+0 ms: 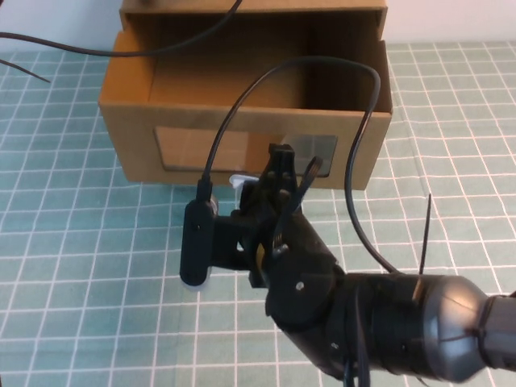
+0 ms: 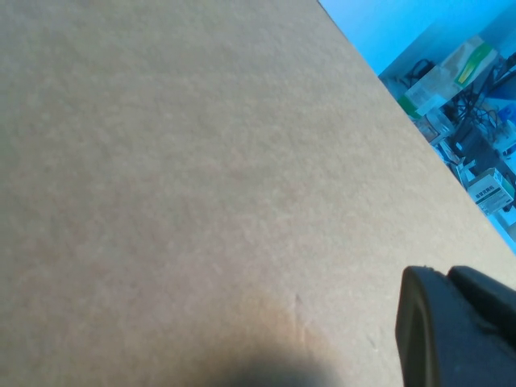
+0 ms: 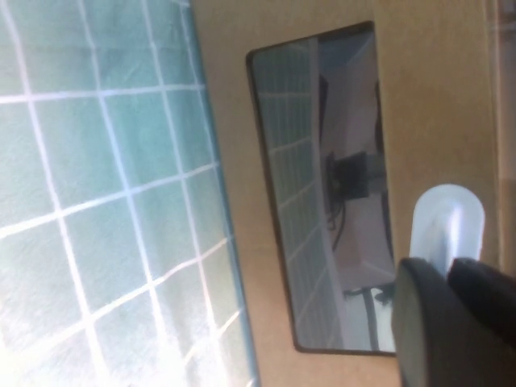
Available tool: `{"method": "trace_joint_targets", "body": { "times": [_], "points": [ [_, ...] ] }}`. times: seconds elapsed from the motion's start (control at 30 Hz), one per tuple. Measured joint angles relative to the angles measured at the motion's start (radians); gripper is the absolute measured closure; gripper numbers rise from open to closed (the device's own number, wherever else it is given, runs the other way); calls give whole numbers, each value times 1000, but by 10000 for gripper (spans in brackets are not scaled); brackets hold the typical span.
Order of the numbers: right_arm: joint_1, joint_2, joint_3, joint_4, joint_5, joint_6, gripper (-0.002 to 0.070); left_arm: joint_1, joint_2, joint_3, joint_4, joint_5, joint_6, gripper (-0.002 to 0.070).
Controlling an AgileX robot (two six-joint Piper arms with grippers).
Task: Open the shoe box
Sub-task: 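Pull the top drawer of the cardboard box fully open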
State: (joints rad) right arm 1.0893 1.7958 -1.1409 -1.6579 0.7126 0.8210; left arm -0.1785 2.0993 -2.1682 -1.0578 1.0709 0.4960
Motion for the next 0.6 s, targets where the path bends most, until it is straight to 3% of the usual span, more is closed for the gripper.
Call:
{"method": "trace_joint_targets", "body": {
  "times": [0.47, 0.6],
  "points": [
    [10, -43, 109, -44, 0, 10, 667, 0, 0, 0, -4, 6, -4, 679],
    [10, -43, 114, -28, 15, 57, 633, 0, 0, 0, -4, 6, 3, 679]
  ]
}}
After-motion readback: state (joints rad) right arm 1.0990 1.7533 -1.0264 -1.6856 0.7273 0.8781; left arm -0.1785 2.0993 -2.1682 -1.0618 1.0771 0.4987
